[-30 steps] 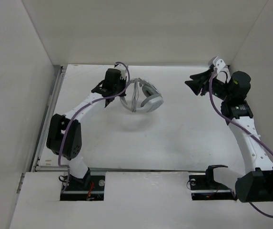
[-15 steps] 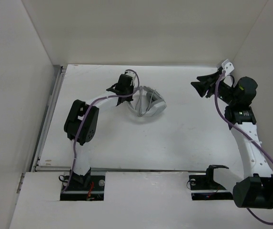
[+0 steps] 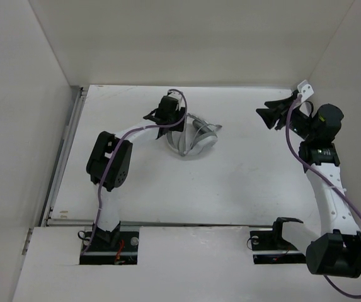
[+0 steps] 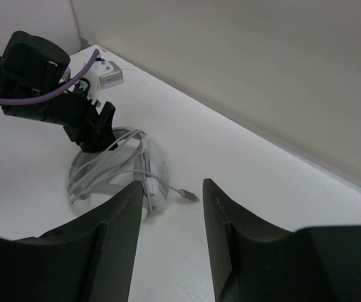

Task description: Wrap the headphones

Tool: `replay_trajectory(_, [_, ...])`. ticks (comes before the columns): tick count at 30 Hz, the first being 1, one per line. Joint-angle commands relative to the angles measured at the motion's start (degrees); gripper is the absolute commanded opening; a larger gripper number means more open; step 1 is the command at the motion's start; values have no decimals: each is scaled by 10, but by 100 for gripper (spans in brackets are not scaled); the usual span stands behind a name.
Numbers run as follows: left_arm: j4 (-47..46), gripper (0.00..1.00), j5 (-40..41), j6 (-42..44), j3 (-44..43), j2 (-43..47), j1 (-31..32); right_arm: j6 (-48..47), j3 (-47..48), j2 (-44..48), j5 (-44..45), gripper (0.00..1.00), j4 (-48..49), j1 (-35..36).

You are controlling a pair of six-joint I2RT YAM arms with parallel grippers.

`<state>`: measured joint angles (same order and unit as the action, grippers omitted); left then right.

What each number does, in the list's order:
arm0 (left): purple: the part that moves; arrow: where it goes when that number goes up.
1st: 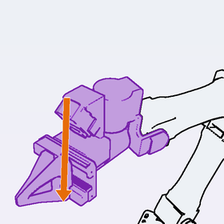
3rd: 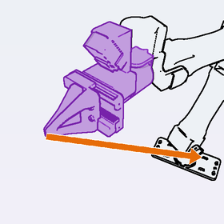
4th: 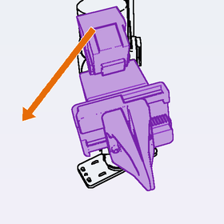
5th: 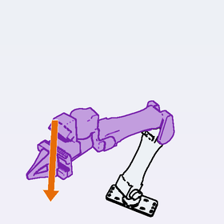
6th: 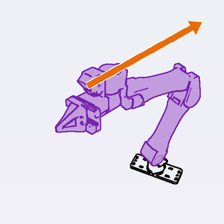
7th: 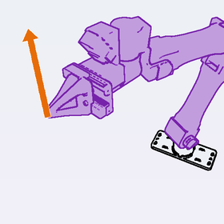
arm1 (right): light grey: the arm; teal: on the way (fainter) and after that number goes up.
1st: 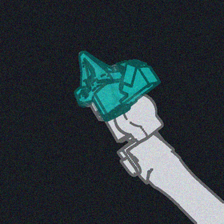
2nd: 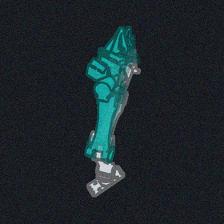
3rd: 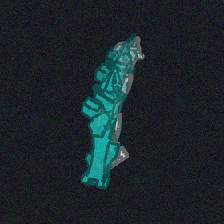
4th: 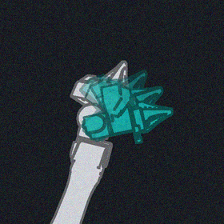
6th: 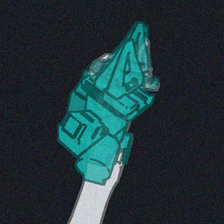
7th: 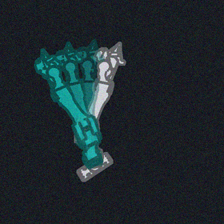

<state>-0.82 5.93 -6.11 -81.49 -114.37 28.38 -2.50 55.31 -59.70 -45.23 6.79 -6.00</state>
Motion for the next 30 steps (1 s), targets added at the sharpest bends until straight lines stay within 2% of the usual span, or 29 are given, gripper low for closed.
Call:
replay_trajectory(1, [-6,63,7,3,-9,24,3,12,-4,20,-6,49,38,-9])
replay_trajectory(4, [-4,70,12,8,7,48,-1,12,-12,25,-6,50,44,-14])
replay_trajectory(7, [6,72,14,16,15,80,-10,13,-21,32,-6,50,47,-19])
replay_trajectory(13, [66,81,-27,20,-25,185,-38,-4,-63,51,7,51,35,-26])
replay_trajectory(19, [136,92,-101,40,-61,322,-56,-38,-78,78,101,53,-50,-40])
replay_trajectory(22, [153,100,-101,55,-35,414,-79,-47,-48,82,166,62,-126,-69])
replay_trajectory(23, [162,100,-99,65,-25,440,-92,-48,-36,83,174,68,-148,-83])
replay_trajectory(24, [172,100,-95,73,-16,464,-107,-49,-25,83,174,100,-170,-97])
replay_trajectory(27, [225,100,-83,101,5,522,-170,-66,19,71,157,100,-264,-140])
replay_trajectory(30, [292,100,-82,129,26,562,-271,-86,72,43,198,100,-382,-184])
